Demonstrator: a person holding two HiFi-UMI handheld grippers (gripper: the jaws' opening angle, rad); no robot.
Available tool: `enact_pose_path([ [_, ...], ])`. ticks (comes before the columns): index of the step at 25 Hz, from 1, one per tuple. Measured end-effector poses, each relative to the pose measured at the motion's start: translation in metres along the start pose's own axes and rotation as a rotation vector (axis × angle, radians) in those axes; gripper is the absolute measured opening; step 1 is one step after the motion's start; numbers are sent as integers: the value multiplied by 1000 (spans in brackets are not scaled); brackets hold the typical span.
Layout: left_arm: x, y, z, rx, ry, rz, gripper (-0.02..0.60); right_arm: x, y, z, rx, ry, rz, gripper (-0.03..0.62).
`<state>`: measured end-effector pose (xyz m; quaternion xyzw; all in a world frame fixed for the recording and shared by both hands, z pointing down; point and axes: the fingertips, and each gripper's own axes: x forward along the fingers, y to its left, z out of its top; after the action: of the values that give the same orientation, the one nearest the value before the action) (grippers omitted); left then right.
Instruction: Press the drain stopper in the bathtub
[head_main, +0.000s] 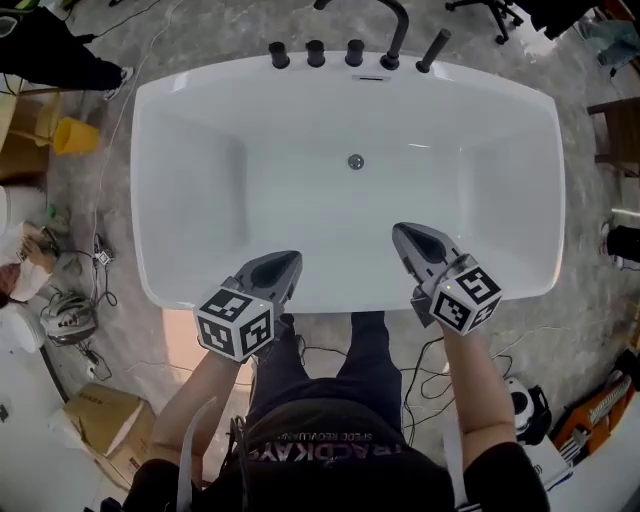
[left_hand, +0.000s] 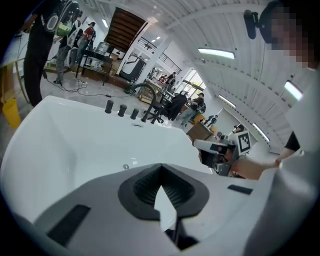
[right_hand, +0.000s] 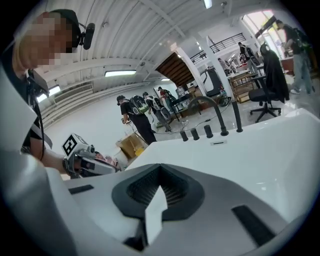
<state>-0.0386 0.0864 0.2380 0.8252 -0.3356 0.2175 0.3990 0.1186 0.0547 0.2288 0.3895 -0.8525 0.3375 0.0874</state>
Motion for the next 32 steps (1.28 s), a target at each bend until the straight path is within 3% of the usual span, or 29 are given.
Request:
enact_pose_path([
  [5,26,29,-12,7,19,17,3,32,-38,-15,-30,44,-23,15],
  [13,75,58,-37,125,47,-8,3,85,-97,-52,-64,118,-59,17],
  [20,107,83,-61,187,39,-35,3,145,-168,-101,-62,186,-152,17],
  [32,164,129,-107,211,54,-53,3,224,-272,-179,4,282,-220,17],
])
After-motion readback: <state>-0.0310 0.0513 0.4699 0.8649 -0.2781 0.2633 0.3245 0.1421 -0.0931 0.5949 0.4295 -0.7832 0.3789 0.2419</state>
